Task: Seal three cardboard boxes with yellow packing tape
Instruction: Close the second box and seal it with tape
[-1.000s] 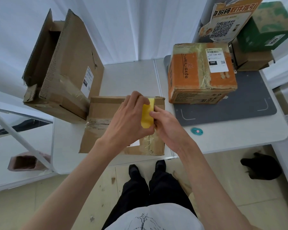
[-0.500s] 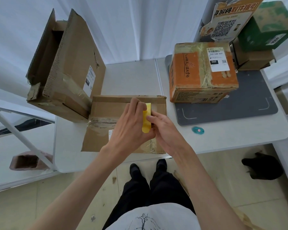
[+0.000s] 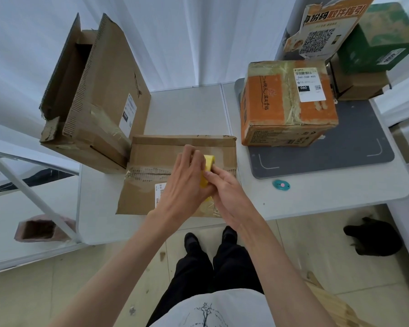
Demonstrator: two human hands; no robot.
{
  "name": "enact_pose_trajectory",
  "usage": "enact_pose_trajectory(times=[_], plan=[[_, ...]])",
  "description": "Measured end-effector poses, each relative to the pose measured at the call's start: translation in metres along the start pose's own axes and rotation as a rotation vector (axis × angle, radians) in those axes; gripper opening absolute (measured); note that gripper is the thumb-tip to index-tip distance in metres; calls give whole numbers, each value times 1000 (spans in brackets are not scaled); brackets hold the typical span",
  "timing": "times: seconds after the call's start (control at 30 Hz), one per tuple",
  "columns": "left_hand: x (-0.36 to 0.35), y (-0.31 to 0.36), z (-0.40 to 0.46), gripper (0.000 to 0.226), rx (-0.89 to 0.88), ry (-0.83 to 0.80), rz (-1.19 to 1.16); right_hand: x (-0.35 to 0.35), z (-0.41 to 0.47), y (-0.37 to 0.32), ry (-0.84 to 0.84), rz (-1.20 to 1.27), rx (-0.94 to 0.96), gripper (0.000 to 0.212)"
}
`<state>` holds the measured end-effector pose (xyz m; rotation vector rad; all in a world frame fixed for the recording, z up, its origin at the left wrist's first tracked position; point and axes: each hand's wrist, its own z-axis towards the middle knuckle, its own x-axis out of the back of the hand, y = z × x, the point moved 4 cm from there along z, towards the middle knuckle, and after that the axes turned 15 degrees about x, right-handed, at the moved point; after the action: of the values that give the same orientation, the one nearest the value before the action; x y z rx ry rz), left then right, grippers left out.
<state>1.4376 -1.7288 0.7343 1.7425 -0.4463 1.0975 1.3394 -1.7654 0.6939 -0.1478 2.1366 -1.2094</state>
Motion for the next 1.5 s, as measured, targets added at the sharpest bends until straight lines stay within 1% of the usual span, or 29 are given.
enact_pose_trajectory(times=[0.13, 0.3, 0.4, 0.47, 0.6, 0.73, 0.83, 0.97, 1.07, 1.23, 1.3, 1.37, 1.5], plan=[[-5, 5, 1, 41, 27, 3, -17, 1, 1, -3, 15, -17, 3, 28], [-13, 9, -1, 32, 16, 72, -8, 4, 2, -2, 12, -114, 5, 27], [-21, 8, -1, 22, -20, 136, 71, 4, 1, 3, 7, -182, -5, 28], [-27, 7, -4, 23, -46, 175, 85, 4, 0, 4, 2, -210, -8, 29], [-30, 4, -6, 26, -14, 183, -15, 4, -2, 2, 14, -236, -19, 28], [-30, 5, -7, 23, -45, 183, 17, 4, -4, 3, 25, -265, -26, 27], [-32, -2, -10, 16, -13, 170, 21, 1, -8, 4, -1, -256, -38, 27], [-32, -10, -15, 15, 12, 169, 69, -1, -12, 11, -2, -224, -79, 26], [-31, -11, -21, 12, 4, 204, 81, -3, -13, 16, 13, -245, -87, 27], [-36, -14, -27, 14, 21, 249, 89, -3, -16, 20, 38, -235, -99, 26], [-39, -18, -30, 16, 35, 277, 136, -3, -18, 22, 47, -206, -110, 26], [-40, -21, -32, 16, 14, 293, 173, -4, -21, 24, 53, -190, -122, 26], [-39, -22, -33, 13, -55, 272, 177, -5, -26, 28, 65, -167, -132, 27]])
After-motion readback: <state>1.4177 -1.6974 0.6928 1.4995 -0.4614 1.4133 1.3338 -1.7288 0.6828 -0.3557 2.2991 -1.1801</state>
